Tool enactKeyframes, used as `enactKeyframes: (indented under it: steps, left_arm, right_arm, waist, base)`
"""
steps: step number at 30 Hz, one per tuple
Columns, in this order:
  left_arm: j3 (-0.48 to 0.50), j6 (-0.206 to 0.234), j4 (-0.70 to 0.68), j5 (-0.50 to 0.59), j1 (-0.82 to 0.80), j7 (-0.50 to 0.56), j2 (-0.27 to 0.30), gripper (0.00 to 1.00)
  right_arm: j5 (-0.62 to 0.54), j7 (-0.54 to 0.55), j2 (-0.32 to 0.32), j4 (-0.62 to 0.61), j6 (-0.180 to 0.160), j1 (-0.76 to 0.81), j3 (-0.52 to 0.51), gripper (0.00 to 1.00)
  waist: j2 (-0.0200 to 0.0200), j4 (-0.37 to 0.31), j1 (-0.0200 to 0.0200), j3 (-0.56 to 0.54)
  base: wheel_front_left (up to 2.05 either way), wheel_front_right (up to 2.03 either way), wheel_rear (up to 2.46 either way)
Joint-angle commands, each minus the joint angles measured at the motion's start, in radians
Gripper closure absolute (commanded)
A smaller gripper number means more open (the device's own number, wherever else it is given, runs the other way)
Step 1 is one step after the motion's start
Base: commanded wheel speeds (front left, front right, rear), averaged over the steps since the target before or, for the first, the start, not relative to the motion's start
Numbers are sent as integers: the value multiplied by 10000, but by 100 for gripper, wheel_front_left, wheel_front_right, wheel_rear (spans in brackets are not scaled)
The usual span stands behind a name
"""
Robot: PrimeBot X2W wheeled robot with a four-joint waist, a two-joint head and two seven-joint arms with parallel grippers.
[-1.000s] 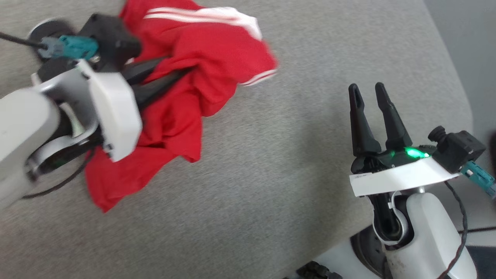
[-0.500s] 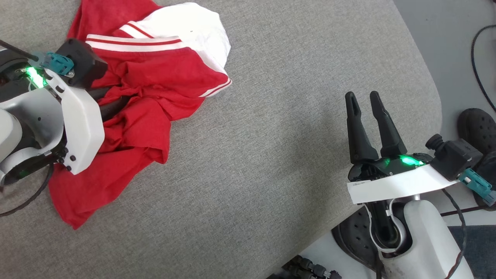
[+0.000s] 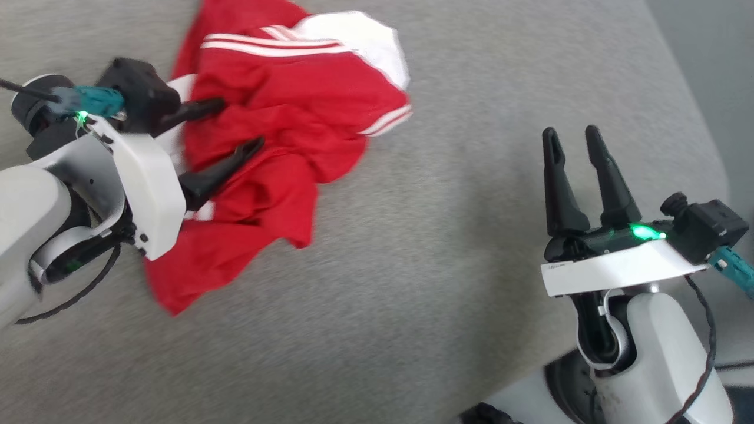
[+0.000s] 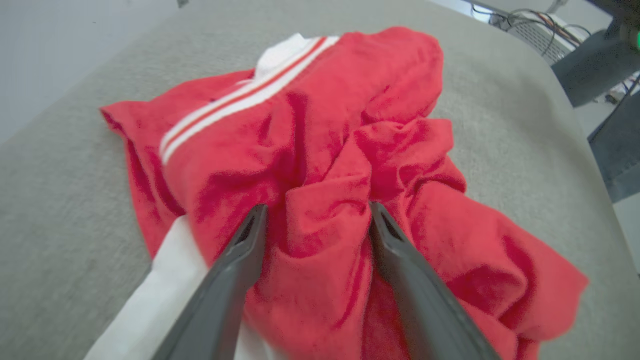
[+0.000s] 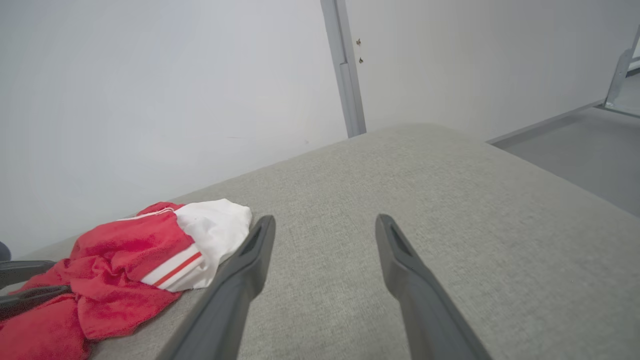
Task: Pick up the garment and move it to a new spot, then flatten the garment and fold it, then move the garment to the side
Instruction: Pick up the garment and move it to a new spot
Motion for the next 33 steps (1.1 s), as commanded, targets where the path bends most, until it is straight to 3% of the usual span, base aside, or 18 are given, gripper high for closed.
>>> enactKeyframes:
  steps: [1,10,14,22,28,33]
  left_arm:
    - [-11,25,-34,-169,-32,-516,-100,0]
    - [29,25,828,-1226,1092,-3426,-418,0]
    - [699,25,1751,-1764,2072,-3880,-973,0]
    - [5053,25,2758,-535,5358,-3904,-2901,0]
    - [8078,25,2850,1178,7548,-3906,-4218,0]
    - [9903,25,2467,2976,8976,-3907,-4954,0]
  right_arm:
    - [-234,-51,-12,89,0,-126,-100,0]
    - [-1544,-51,-10,513,0,-398,-612,0]
    - [-2204,-51,-15,758,0,-381,-1030,0]
    - [-3218,-51,-15,1058,1,116,-2054,0]
    - [-3580,-51,-16,1148,1,675,-2559,0]
    - [-3664,-51,-10,1124,1,1095,-2748,0]
  waist:
    - [0,703,0,-392]
    - [0,2227,0,-895]
    - [0,2973,0,-1160]
    - [0,4324,0,-1775]
    - [0,4952,0,-2321]
    - [0,5245,0,-2785]
  base:
    - [0,0,0]
    - [0,0,0]
    - [0,0,0]
    - [0,0,0]
    - [0,0,0]
    - [0,0,0]
